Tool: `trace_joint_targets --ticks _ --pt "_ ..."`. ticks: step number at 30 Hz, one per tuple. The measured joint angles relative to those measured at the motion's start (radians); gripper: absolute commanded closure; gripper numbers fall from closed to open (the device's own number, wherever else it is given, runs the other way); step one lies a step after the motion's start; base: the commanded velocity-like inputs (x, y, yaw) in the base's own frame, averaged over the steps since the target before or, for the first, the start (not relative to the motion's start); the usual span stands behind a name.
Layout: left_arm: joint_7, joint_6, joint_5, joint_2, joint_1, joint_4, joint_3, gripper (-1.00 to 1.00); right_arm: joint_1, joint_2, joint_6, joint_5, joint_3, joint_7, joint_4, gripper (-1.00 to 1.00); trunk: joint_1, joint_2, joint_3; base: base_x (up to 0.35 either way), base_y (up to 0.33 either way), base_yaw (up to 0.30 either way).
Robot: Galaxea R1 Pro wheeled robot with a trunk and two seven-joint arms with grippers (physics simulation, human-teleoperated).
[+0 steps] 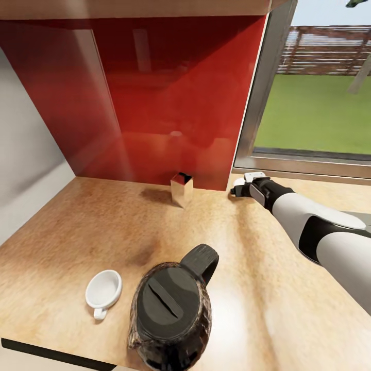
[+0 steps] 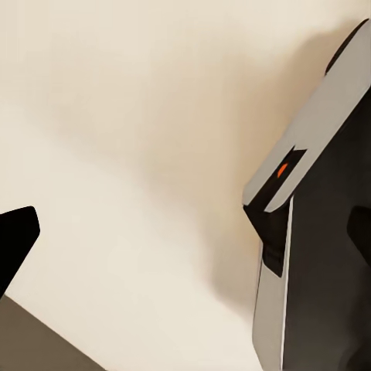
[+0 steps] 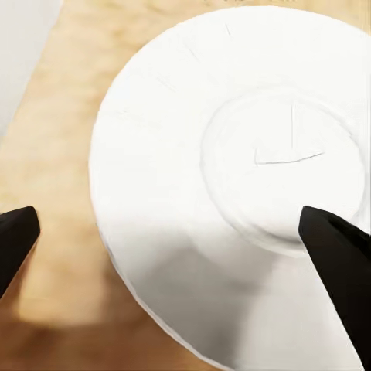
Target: Set up a coffee station on the kitchen countertop: keep the coffee maker on the countertop, move the bottle of coffee from the kitchen shelf to the counter next to the coffee maker, place a paper coffee filter on top of the coffee maker, put the saucer next to the coffee maker with the coffee cup on the saucer, and place the electric kettle next to the coffee maker.
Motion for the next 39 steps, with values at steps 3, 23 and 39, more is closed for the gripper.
trace_joint_targets --ticks 3,23,39 --pt "0.0 0.0 0.0 0.0 0.0 0.0 0.0 -1.0 -0.002 -0.001 0.001 0.009 0.013 -0.002 -0.001 1.0 0.001 0.0 0.0 0.0 0.0 0.0" --pt "0.0 0.0 0.001 0.0 0.0 0.0 0.0 -1.0 -0.009 0.001 -0.003 0.006 0.005 -0.001 0.0 1.0 0.004 0.0 0.0 0.0 0.0 0.0" --pt "0.001 0.001 0.002 0.0 0.0 0.0 0.0 -1.0 -0.009 0.004 -0.003 0.011 0.008 -0.001 -0.001 1.0 0.004 0.0 0.0 0.0 0.0 0.0"
